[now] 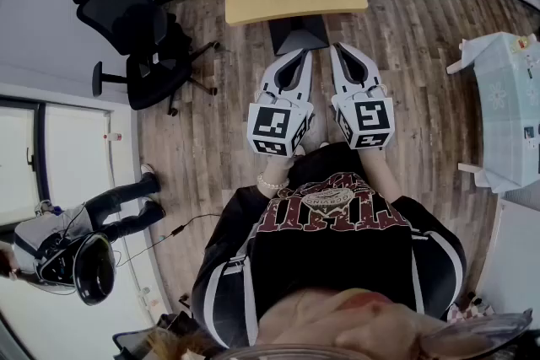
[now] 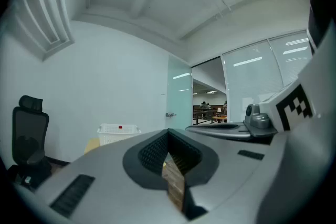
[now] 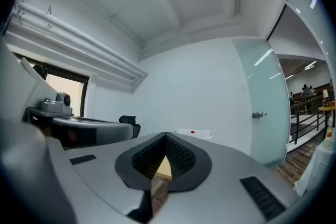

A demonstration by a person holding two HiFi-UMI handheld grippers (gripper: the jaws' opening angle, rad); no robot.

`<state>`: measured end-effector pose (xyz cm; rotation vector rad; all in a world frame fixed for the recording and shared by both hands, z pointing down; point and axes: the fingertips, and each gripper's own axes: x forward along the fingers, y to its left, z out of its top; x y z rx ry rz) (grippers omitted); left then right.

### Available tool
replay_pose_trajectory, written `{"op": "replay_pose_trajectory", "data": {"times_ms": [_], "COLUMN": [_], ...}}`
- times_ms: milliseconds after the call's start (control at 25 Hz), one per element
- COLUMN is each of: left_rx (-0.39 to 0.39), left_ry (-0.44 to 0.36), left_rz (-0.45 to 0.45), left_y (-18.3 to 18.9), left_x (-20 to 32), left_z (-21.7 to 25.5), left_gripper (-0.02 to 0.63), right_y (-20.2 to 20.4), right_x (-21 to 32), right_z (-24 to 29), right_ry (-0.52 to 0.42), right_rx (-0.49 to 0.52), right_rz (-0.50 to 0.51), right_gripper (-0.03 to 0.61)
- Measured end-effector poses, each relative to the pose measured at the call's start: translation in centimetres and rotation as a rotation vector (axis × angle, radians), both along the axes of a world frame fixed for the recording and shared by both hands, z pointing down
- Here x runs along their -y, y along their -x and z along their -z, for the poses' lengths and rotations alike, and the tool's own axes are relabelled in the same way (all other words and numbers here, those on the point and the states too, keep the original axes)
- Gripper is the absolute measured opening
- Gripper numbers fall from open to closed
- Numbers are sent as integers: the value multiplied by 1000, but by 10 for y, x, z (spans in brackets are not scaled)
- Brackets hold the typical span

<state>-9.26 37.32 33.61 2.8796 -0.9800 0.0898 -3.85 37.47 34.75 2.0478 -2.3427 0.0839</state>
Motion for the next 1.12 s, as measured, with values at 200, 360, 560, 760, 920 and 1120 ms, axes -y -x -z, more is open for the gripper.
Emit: {"op": "replay_pose_trajectory", "data": {"times_ms": [200,360,560,760,920,1120], "left_rx": [2,9,13,6,-2,-15], "left_ry": [4,7,8,10,12,18], "left_rz": [10,24,57,85,87,74], "left_y": [-14,-24,-29,-23,-22,-26], "left_x": [1,3,4,8,13,22], "left_z": [-3,-6,-12,-14,-16,-15], "left_gripper": [40,40,40,40,40,40], "right_y": [-12,-20,-26,-18,-15,-18], "right_x": [2,6,8,11,14,22], "right_z": [-3,-5,-7,-11,-15,-16], "right_ry": [5,7,5,17,22,25], "right_rx": [1,1,8,2,9,13], "right_rz": [15,35,68,103,129,115], "right_gripper": [17,17,17,17,18,17]}}
